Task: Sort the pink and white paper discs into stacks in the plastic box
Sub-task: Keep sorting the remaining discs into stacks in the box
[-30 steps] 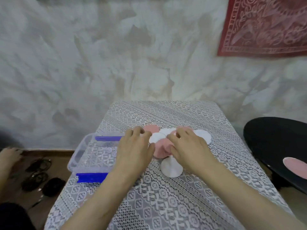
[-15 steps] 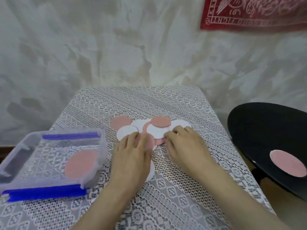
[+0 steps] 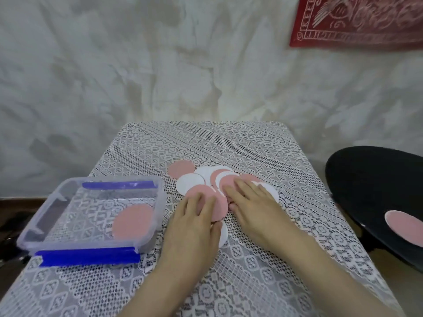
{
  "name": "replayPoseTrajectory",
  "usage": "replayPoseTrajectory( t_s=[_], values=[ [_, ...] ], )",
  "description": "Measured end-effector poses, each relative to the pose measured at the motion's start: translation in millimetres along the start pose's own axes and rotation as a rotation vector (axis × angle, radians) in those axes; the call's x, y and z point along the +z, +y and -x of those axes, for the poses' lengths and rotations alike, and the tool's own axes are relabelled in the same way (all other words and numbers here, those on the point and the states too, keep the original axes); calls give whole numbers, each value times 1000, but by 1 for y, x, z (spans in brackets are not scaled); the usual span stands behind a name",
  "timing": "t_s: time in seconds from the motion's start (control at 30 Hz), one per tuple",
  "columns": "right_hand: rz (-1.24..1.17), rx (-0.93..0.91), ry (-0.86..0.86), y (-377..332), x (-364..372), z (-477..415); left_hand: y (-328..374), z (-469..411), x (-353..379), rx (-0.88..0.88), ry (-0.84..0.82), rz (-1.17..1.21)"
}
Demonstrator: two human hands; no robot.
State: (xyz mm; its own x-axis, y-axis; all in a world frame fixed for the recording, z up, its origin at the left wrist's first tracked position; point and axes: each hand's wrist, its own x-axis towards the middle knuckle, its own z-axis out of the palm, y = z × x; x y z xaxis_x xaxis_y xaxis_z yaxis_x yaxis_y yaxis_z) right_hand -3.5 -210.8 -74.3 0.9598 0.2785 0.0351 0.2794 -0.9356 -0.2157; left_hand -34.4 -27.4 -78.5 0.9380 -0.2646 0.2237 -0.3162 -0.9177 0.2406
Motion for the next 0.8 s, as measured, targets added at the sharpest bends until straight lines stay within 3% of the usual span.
replayPoseTrajectory(
  t_s=[0.2,0.37,0.6,0.8],
  values=[
    [-76,-2,33,-7,-13,18,1,18,-7,1,-11,14],
    [-84,-59,134,-8,-16,-25,-2,24,-6,-5,40,30],
    [-9,-216,-65,-32,-10,-99,-12,24,11,-23,65,-43],
    [-13,-171,-82,-18,-11,-86,-13,24,12,-21,60,-72]
  ],
)
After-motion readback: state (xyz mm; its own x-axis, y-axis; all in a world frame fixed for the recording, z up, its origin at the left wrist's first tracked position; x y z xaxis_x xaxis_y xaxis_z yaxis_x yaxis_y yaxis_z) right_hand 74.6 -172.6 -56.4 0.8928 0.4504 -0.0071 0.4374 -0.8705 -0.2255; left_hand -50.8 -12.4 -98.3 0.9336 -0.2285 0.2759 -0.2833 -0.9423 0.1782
